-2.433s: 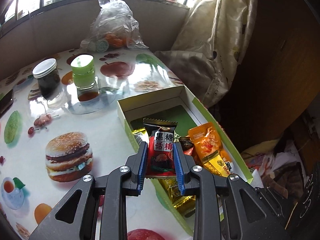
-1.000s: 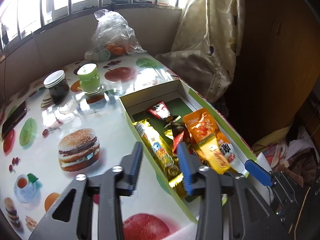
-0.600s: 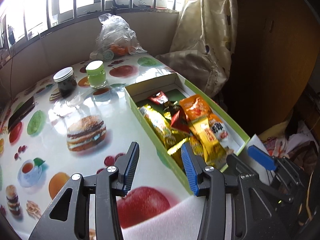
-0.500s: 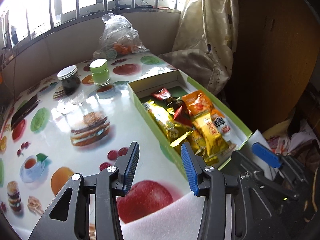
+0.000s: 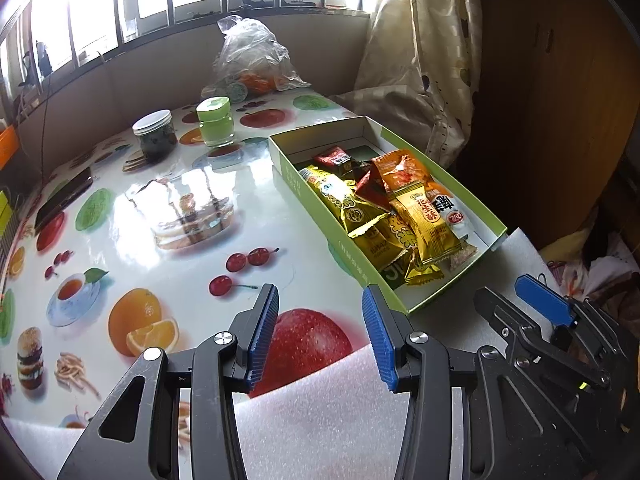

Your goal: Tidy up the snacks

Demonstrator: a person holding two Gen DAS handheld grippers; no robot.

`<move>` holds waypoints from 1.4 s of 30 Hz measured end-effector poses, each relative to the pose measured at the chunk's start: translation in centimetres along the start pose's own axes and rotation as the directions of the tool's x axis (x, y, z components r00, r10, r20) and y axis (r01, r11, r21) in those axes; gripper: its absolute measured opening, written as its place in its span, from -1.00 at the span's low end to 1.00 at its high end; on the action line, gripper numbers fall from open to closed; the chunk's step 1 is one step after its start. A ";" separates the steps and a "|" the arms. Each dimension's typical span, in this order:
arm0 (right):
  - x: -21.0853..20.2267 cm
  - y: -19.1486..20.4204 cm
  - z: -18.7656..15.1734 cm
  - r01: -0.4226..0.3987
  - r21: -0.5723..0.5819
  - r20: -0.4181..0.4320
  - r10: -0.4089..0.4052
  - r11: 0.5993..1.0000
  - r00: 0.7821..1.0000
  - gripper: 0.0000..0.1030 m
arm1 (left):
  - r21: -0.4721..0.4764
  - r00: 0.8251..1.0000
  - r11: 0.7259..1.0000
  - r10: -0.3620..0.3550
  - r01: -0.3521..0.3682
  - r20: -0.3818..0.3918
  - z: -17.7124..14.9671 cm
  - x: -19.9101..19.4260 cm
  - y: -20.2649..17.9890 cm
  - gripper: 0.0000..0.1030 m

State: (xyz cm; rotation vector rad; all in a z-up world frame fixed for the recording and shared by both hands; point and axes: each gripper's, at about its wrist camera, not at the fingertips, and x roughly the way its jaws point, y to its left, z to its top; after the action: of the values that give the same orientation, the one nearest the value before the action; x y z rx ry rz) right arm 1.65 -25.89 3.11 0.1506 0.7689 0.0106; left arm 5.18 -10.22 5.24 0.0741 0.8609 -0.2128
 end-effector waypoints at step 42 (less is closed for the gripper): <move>-2.3 0.8 -1.0 -0.016 -0.015 0.036 0.016 1.000 0.999 -0.11 | -0.011 1.000 1.000 -0.013 0.013 0.017 -1.6 -2.3 -0.3 -0.12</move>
State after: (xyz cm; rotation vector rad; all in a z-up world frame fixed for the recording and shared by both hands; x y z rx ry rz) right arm -0.69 -25.07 4.13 0.1431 0.7319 0.0286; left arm 2.45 -9.87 5.97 0.0565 0.8462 -0.2204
